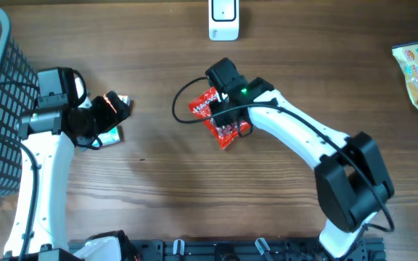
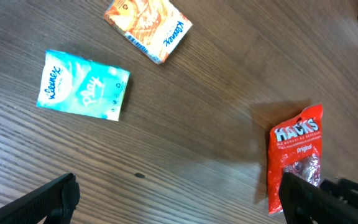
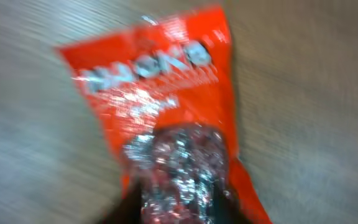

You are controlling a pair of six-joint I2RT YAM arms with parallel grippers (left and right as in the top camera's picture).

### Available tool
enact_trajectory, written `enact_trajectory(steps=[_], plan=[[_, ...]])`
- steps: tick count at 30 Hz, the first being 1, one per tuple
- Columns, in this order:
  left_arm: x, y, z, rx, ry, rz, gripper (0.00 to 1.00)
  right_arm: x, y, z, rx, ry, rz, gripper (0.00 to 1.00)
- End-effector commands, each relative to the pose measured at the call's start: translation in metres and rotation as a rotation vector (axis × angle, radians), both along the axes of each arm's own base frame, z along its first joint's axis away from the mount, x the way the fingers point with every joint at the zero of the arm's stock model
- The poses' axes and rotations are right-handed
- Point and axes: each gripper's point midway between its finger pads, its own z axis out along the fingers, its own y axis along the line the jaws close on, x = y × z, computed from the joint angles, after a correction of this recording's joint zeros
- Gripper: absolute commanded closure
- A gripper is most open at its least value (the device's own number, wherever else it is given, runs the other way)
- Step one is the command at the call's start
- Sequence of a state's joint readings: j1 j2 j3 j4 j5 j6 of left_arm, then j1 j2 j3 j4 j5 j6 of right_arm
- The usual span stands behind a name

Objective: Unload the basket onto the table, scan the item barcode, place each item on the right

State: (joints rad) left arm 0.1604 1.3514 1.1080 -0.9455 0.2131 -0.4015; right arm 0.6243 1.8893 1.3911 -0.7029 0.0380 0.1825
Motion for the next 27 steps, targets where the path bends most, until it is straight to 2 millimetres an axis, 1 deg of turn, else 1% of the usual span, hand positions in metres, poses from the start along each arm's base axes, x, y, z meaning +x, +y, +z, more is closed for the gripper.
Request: enact_trajectory(steps=[1,4,6,9,15,19,21,24,27], plan=[[0.003,0.004,0.001,0.003,-0.004,0.028,0.00,-0.005,0.020,0.005,-0.047,-0.055,0.155,0.28],[0.002,0.012,0.000,0.027,0.010,0.095,0.00,-0.007,0.022,-0.010,-0.140,-0.080,0.193,0.26],[0.002,0.017,-0.001,0.048,0.015,0.122,0.00,-0.004,0.021,-0.021,-0.216,-0.111,0.196,0.26],[0.002,0.018,-0.001,0.051,0.016,0.122,0.00,-0.001,0.020,-0.035,-0.315,-0.152,0.194,0.26],[0.001,0.018,-0.001,0.051,0.017,0.122,0.00,0.003,0.028,-0.043,-0.394,-0.217,0.249,0.27],[0.001,0.018,-0.001,0.051,0.018,0.120,0.00,0.005,0.024,-0.055,-0.430,-0.215,0.243,0.27],[0.001,0.019,-0.002,0.058,0.018,0.120,0.00,0.005,0.021,-0.064,-0.454,-0.206,0.244,0.27],[0.001,0.020,-0.002,0.062,0.018,0.122,0.00,0.002,0.019,-0.075,-0.474,-0.186,0.250,0.31],[0.001,0.020,-0.002,0.062,0.018,0.122,0.00,0.001,0.017,-0.080,-0.481,-0.176,0.245,0.39]])
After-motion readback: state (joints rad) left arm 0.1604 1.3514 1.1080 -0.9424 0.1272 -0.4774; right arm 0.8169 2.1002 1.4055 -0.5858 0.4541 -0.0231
